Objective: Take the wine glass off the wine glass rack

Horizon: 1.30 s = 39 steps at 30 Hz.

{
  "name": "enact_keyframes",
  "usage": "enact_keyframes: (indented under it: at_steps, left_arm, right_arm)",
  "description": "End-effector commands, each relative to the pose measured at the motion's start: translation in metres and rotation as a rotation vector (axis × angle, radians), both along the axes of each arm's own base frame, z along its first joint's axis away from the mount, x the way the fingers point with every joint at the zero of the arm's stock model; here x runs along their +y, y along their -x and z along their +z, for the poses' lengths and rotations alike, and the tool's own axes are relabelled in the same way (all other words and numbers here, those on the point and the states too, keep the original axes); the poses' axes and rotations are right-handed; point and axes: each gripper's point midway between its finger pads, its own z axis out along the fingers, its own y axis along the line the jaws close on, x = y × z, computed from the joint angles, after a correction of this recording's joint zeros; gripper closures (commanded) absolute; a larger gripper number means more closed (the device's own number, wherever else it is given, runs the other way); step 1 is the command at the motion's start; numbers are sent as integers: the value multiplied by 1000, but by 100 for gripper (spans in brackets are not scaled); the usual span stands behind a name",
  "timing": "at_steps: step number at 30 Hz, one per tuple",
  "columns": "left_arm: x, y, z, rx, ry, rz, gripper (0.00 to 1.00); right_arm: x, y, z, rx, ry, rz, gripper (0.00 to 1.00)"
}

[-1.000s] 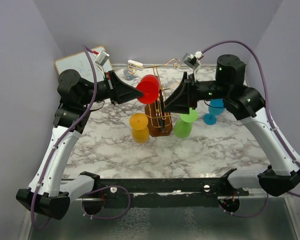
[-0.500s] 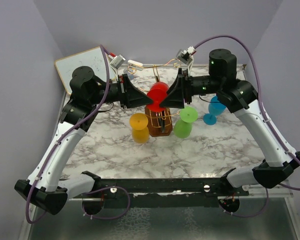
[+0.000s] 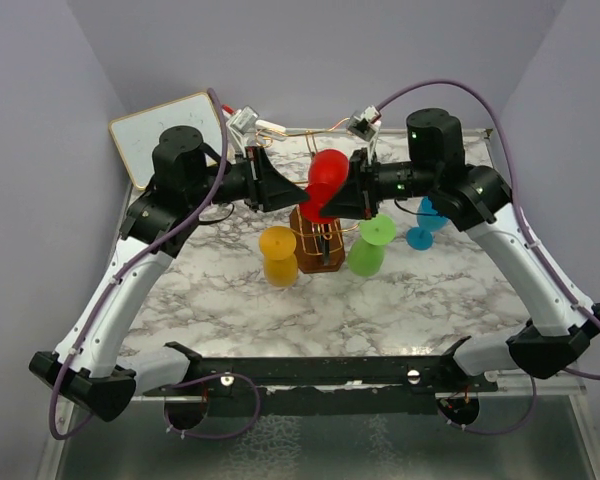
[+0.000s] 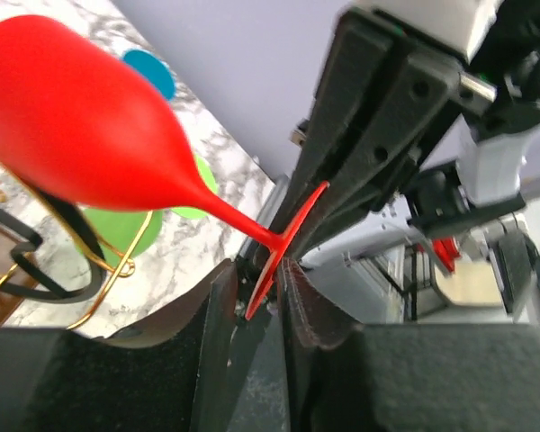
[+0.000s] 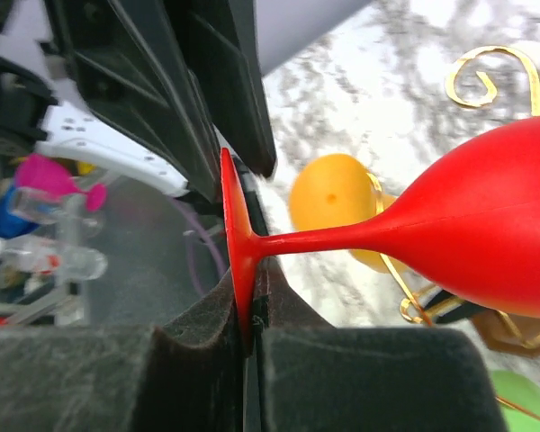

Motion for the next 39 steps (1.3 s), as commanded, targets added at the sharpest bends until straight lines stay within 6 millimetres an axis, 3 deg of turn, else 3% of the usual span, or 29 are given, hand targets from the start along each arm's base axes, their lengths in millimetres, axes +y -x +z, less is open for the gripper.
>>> enact_keyframes:
  at_steps: [1,5,11,14,16,21,27,39]
  left_arm:
    - [19,-20,3,64,-37,243,70]
    - [30,-17,17,112,48,337,59]
    - [27,0,29,252,176,304,55]
    - [23,5,34,307,215,267,54]
    - [20,3,25,356,222,261,54]
    - [15,1,22,418,259,241,54]
    - [14,2,27,434,278,228,54]
    - [15,-1,13,489,280,256,53]
  right_arm:
    - [-33,-22,-12,-196,128,-209,99]
    - [-61,-42,-7,-417,183,-351,99]
    - [-78,-45,30,-856,81,-411,99]
    - [-71,-38,36,-1087,48,-358,99]
    - [-67,-36,43,-1218,27,-370,99]
    - [-48,-46,47,-1413,117,-390,99]
    - [-23,-54,43,-1539,202,-401,99]
    - [9,-33,31,-1673,227,-364,99]
